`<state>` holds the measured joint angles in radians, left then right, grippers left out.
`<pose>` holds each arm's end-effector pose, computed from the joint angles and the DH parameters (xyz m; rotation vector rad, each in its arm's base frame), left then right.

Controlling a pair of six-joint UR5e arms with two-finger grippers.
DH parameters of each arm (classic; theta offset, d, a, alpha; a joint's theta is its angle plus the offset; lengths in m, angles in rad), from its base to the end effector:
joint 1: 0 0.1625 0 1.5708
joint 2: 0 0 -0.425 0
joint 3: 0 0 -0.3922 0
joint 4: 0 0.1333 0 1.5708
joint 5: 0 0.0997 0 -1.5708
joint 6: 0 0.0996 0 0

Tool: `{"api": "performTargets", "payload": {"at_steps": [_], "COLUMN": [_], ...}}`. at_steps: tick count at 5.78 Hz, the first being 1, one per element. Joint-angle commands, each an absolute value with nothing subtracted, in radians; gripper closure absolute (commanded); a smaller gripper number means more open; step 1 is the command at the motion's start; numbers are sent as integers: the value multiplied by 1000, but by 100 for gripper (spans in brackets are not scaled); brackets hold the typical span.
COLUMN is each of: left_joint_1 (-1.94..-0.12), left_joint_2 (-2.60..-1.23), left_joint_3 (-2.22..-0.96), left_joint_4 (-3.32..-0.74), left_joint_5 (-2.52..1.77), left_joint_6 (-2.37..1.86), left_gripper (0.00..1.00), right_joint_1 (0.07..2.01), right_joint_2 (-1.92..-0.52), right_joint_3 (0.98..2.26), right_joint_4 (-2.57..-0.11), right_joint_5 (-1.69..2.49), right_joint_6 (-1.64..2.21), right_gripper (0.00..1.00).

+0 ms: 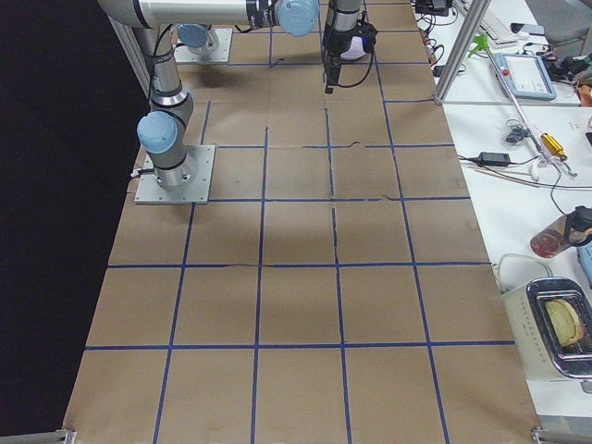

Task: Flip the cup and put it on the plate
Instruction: 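Carry the upright cup over the lavender plate and lower it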

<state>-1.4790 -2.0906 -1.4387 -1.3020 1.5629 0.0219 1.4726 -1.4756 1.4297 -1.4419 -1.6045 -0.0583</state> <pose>-0.0729 -0.6709 0.2724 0.1098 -3.1196 -0.1848 0.0780 -0.5335 0.4961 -0.0599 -3.1111 -0.1329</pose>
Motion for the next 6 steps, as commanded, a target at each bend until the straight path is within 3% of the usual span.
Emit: {"api": "performTargets", "payload": {"at_steps": [1,2,3,6], "left_joint_1": [-1479,-1480,-1479,-1502], "left_joint_2": [-2117,-2118,-2118,-2051], "left_joint_3": [-1446,-1447,-1445,-1419], "left_joint_4": [-1289,-1290,-1289,-1311], "left_joint_5": [1591,1592,1595,1588], "left_joint_6": [26,26,25,22], "left_gripper": [100,88,6,0], "right_joint_1": [1473,1473,1473,1473], "right_joint_2": [-1476,-1476,-1476,-1476], "right_joint_3": [1430,1430,1430,1430], "right_joint_4": [-1442,-1442,-1442,-1442], "right_joint_5": [-1605,-1605,-1605,-1605], "right_joint_6": [-58,-58,-58,-58], "right_gripper": [0,0,0,0]}}
